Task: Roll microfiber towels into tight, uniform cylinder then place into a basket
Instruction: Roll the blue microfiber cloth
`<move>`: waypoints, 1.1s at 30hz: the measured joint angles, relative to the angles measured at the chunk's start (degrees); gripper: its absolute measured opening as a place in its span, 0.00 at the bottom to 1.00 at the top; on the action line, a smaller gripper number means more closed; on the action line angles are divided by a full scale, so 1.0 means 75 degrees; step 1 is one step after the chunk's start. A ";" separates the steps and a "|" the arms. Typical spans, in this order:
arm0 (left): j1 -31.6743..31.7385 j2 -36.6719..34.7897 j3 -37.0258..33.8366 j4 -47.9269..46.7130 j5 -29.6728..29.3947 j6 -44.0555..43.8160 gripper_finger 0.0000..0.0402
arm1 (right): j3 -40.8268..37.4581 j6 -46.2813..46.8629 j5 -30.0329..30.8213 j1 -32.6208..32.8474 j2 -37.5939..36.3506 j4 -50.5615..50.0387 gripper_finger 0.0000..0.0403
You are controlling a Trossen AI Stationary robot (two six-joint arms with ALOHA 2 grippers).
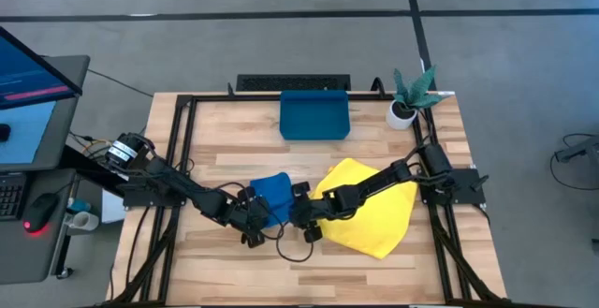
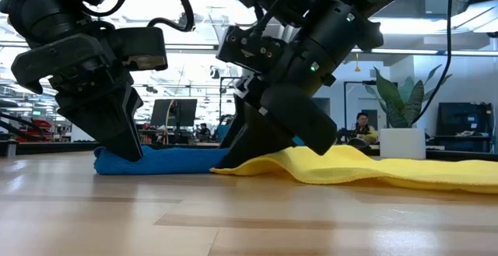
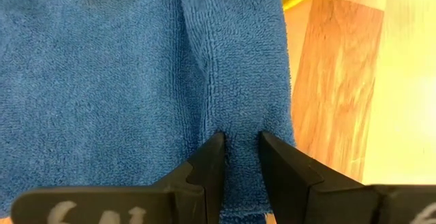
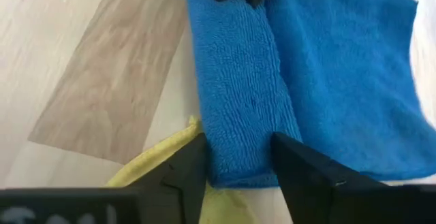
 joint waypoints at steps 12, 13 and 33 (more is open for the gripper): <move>-0.0255 0.0029 0.0533 -0.0535 -0.0450 0.0860 0.22 | 0.0012 0.0927 -0.0774 -0.0304 -0.0035 -0.0200 0.12; -0.0321 0.0029 0.0640 -0.0694 -0.0580 0.0908 0.22 | 0.0012 0.0927 -0.0773 -0.0304 -0.0035 -0.0206 0.10; -0.1318 0.0020 0.1172 -0.1279 -0.1485 0.2427 0.28 | 0.0003 0.1525 -0.0864 -0.0302 -0.0020 -0.0200 0.10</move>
